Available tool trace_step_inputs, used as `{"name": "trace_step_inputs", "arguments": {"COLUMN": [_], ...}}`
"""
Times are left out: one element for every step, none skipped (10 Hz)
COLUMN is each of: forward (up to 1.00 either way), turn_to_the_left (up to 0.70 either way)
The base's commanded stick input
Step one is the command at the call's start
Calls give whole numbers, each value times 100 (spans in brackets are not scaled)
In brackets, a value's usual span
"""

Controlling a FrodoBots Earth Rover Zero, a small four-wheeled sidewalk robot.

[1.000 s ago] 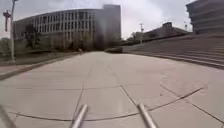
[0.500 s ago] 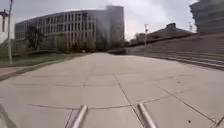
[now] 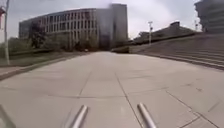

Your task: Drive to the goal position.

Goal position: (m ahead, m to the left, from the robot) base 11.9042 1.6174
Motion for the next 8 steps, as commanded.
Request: {"name": "trace_step_inputs", "arguments": {"forward": [100, 100, 100, 100, 100, 100, 100, 100], "turn_to_the_left": [0, 0, 0, 0, 0, 0, 0, 0]}}
